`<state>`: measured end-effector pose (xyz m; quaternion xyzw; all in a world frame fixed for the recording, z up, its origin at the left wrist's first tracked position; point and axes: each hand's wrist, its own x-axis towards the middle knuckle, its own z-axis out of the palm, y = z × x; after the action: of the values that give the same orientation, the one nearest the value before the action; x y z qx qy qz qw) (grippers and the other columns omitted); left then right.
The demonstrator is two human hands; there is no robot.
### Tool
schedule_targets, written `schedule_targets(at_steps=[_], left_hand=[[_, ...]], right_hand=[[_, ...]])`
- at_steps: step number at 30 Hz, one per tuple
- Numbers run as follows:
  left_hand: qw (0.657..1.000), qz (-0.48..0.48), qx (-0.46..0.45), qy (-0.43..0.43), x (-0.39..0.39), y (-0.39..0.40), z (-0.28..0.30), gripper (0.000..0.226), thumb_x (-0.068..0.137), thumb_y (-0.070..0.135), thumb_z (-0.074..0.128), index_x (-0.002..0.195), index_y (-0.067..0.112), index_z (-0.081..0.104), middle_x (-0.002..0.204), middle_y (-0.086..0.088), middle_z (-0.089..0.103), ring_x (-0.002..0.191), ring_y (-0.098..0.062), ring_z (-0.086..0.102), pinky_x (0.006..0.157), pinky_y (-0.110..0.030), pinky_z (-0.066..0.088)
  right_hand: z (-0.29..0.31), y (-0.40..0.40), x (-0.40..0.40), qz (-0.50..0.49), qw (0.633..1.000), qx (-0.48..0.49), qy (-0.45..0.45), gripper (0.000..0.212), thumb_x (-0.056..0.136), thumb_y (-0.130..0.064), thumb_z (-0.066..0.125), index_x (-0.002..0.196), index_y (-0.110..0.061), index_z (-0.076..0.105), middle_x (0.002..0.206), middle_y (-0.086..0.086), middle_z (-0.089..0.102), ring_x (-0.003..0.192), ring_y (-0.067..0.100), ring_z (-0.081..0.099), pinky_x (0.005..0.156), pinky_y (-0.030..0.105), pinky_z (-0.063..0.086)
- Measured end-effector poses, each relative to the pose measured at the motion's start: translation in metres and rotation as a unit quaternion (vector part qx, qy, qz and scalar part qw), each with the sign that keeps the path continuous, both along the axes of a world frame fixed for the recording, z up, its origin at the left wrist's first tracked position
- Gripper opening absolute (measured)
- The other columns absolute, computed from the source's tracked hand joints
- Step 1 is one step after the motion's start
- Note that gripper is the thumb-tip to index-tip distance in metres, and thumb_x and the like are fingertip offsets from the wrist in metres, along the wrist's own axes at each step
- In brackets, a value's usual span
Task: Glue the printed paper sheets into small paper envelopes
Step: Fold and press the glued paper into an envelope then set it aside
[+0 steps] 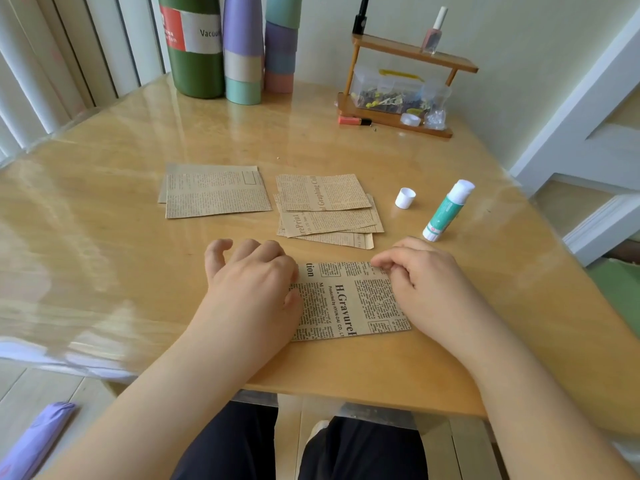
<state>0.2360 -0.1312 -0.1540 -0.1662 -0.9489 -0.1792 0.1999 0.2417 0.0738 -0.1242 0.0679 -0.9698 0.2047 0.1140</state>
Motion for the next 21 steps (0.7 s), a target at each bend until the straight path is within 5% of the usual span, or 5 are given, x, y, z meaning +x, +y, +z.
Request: schedule_targets(at_steps=[3,8,13,16,21], left_hand=[[1.0,-0.022,0.005,-0.017,-0.005,0.009,0.007,0.011,0.064,0.008,0.074,0.072,0.014,0.069,0.075,0.001,0.06,0.074,-0.027,0.059,0.093,-0.045,0.021],[0.998,-0.058,-0.025,-0.018,-0.007,0.021,0.002,0.019,0.06,0.015,0.055,0.072,0.013,0.07,0.071,0.001,0.058,0.067,-0.026,0.061,0.084,-0.051,0.042],[1.0,-0.029,0.0,0.007,-0.009,0.007,-0.002,0.005,0.066,0.013,0.065,0.07,0.015,0.069,0.073,0.002,0.058,0.07,-0.025,0.06,0.089,-0.039,0.021],[1.0,-0.024,0.013,-0.014,-0.008,-0.001,-0.001,0.014,0.069,0.018,0.057,0.075,0.016,0.07,0.077,0.003,0.059,0.073,-0.025,0.06,0.092,-0.042,0.023],[0.998,-0.029,0.013,-0.052,-0.007,-0.005,0.004,0.02,0.073,0.022,0.053,0.081,0.016,0.071,0.083,0.004,0.058,0.079,-0.025,0.06,0.092,-0.037,0.02]], right_hand=[[0.006,-0.017,-0.002,0.042,0.999,-0.016,-0.003,0.038,0.085,0.008,0.043,0.103,-0.01,0.071,0.096,-0.007,0.057,0.086,-0.001,0.049,0.083,-0.001,0.033],[0.002,-0.04,-0.004,0.108,0.993,-0.004,-0.04,0.045,0.085,0.009,0.039,0.115,-0.011,0.066,0.109,0.002,0.059,0.104,0.014,0.053,0.093,0.014,0.037],[0.001,-0.021,-0.005,0.075,0.997,-0.008,-0.036,0.039,0.086,0.008,0.042,0.108,-0.01,0.07,0.106,0.002,0.061,0.099,0.012,0.057,0.091,0.012,0.039],[-0.001,-0.003,-0.004,0.032,0.999,-0.014,-0.021,0.038,0.084,0.01,0.045,0.101,-0.011,0.073,0.097,-0.002,0.063,0.088,0.008,0.057,0.081,-0.002,0.034],[-0.003,0.008,-0.002,0.024,0.999,-0.019,-0.014,0.037,0.084,0.01,0.046,0.099,-0.01,0.073,0.09,-0.006,0.058,0.082,0.004,0.054,0.077,-0.003,0.033]])
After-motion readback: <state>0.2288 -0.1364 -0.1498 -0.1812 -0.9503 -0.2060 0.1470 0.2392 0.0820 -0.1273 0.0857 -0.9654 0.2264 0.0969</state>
